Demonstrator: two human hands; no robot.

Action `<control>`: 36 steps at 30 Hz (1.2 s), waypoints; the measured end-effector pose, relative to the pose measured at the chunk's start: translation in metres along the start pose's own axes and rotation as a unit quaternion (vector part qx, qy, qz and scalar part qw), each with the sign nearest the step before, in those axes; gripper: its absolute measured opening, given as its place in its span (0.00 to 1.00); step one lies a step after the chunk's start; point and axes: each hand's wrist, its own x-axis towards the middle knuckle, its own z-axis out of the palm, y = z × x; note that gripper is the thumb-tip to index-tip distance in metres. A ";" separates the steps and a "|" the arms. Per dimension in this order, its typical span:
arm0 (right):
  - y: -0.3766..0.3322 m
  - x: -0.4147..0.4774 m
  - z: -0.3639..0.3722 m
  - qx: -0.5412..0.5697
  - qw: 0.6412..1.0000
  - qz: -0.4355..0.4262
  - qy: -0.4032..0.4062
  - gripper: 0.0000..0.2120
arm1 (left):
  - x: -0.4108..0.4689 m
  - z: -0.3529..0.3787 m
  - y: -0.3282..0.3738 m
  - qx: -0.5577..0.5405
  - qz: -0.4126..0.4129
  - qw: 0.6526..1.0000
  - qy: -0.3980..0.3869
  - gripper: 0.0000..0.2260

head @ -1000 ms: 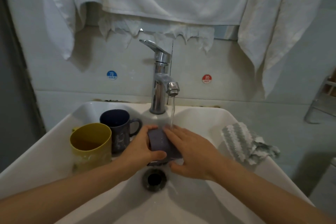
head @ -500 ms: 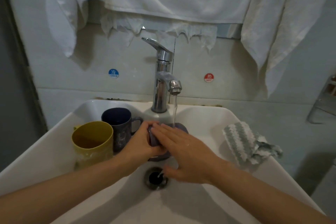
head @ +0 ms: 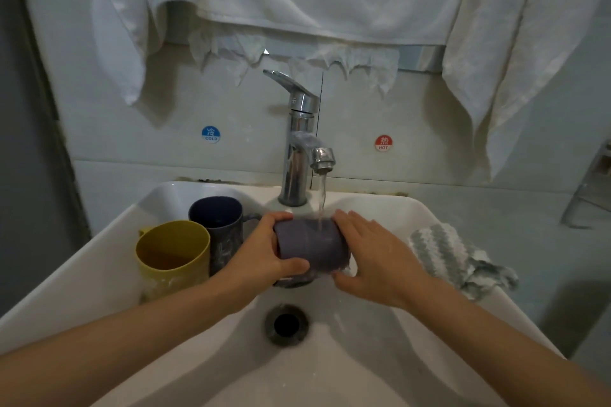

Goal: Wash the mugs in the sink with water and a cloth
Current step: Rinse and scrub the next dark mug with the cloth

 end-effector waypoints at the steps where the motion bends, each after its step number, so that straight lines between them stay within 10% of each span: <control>1: 0.001 0.001 0.000 0.012 1.000 0.008 0.006 0.38 | 0.001 0.000 0.000 0.001 -0.003 1.000 -0.001 0.33; 18: 0.007 0.010 0.004 0.236 0.970 0.011 0.058 0.06 | 0.005 -0.004 0.003 -0.095 -0.057 0.994 0.015 0.30; 24: 0.004 0.006 0.010 0.134 0.990 -0.038 -0.025 0.45 | 0.007 -0.002 0.010 -0.167 -0.084 0.982 0.033 0.30; 30: 0.005 0.008 0.010 0.174 0.984 -0.045 0.010 0.39 | 0.004 0.003 0.011 -0.170 -0.087 0.982 0.004 0.32; 36: 0.010 0.010 0.012 0.226 0.973 0.013 0.034 0.39 | 0.002 0.000 0.016 0.083 -0.001 0.993 -0.087 0.50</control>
